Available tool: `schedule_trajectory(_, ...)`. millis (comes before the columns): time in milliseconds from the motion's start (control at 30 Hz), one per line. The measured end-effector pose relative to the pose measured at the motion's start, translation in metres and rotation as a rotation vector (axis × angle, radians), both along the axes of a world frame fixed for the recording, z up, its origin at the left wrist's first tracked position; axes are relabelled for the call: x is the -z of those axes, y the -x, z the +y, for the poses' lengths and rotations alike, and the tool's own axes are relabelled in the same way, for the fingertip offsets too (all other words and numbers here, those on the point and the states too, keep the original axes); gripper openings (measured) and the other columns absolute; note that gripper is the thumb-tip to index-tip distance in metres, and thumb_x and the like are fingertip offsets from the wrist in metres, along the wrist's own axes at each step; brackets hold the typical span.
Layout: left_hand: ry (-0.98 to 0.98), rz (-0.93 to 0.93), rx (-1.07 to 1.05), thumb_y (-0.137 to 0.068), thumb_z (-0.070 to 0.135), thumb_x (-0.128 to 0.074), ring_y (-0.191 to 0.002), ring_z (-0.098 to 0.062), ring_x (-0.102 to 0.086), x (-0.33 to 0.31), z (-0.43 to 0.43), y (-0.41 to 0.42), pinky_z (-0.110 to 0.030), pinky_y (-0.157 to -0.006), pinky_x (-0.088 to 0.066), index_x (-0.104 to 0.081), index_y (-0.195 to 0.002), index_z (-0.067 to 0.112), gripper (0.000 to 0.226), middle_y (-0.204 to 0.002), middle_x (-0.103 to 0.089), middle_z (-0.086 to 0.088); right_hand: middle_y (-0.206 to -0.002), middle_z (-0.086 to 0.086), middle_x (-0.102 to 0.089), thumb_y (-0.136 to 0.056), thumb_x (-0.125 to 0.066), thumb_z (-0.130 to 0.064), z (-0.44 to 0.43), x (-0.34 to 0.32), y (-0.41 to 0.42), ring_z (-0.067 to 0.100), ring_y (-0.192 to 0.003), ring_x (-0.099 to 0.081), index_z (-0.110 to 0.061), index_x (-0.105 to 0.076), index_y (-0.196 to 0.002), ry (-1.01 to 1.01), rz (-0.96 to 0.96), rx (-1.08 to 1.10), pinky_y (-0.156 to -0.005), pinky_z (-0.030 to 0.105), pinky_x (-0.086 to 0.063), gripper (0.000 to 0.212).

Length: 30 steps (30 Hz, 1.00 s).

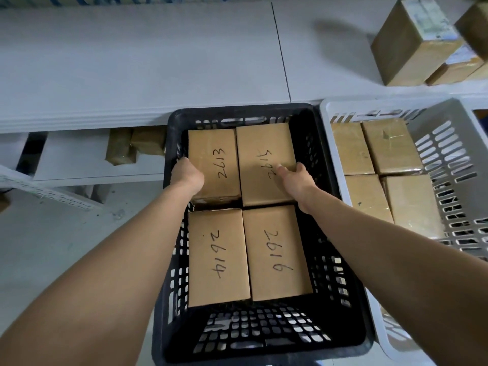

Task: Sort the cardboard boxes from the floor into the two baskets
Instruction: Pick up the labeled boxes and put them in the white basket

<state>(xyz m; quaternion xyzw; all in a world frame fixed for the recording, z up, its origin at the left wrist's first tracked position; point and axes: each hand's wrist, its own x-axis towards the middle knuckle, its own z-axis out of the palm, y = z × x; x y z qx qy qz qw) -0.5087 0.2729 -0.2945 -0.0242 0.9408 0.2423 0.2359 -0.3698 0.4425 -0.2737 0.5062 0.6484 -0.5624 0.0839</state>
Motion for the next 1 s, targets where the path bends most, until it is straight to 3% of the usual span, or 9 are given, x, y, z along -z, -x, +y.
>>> schedule_trajectory(233,0.001,-0.005,-0.006,-0.094,-0.003,-0.05,-0.131,-0.031,-0.045,0.0,-0.004,-0.01,-0.037,-0.1,-0.043,-0.028,-0.149,0.011,0.06,-0.146,-0.042,-0.012,-0.152,0.007,-0.032,-0.095,-0.049,-0.046,-0.001,0.003,-0.005,0.027,-0.138,-0.033,-0.018,-0.011,-0.153,0.022,0.008,0.025,-0.11,0.038,-0.029,0.075)
schedule_trajectory(467,-0.04,-0.025,0.0,-0.092,-0.007,-0.047,-0.126,-0.031,-0.049,0.002,-0.009,-0.02,-0.036,-0.096,-0.046,-0.027,-0.15,0.016,0.065,-0.144,-0.044,-0.011,-0.143,0.005,-0.042,-0.099,-0.046,-0.029,0.001,0.008,-0.013,0.025,-0.128,-0.043,-0.021,-0.014,-0.153,0.001,-0.006,0.0,-0.103,0.034,-0.035,0.063)
schedule_trajectory(633,-0.082,-0.062,-0.035,-0.092,-0.006,-0.045,-0.119,-0.029,-0.053,0.003,-0.013,-0.024,-0.031,-0.084,-0.045,-0.029,-0.148,0.015,0.062,-0.137,-0.05,-0.01,-0.142,0.004,-0.043,-0.099,-0.045,-0.022,0.005,0.008,-0.012,0.025,-0.127,-0.045,-0.024,-0.016,-0.153,0.027,0.002,-0.01,-0.104,0.033,-0.036,0.061)
schedule_trajectory(767,-0.093,-0.097,-0.041,-0.094,0.0,-0.046,-0.117,-0.029,-0.054,0.005,-0.015,-0.026,-0.031,-0.081,-0.043,-0.029,-0.147,0.014,0.057,-0.134,-0.051,-0.01,-0.14,0.01,-0.049,-0.095,-0.046,-0.008,0.006,0.01,-0.009,0.029,-0.122,-0.052,-0.015,-0.031,-0.146,-0.003,0.027,-0.068,-0.096,0.037,-0.044,0.054)
schedule_trajectory(900,-0.105,-0.133,-0.082,-0.095,0.006,-0.045,-0.114,-0.031,-0.054,-0.001,-0.018,-0.032,-0.033,-0.08,-0.044,-0.034,-0.143,0.009,0.049,-0.134,-0.052,-0.013,-0.15,0.004,-0.035,-0.1,-0.041,-0.017,0.006,0.006,-0.01,0.023,-0.13,-0.043,-0.025,-0.009,-0.154,0.028,-0.031,-0.06,-0.101,0.029,-0.034,0.063)
schedule_trajectory(1000,-0.104,-0.198,-0.089,-0.094,0.008,-0.044,-0.102,-0.029,-0.056,-0.004,-0.02,-0.039,-0.031,-0.073,-0.043,-0.044,-0.134,0.004,0.04,-0.124,-0.056,-0.013,-0.152,0.005,-0.032,-0.101,-0.038,-0.014,0.005,0.003,-0.009,0.023,-0.133,-0.039,-0.023,-0.007,-0.154,0.018,-0.036,-0.09,-0.106,0.031,-0.031,0.062)
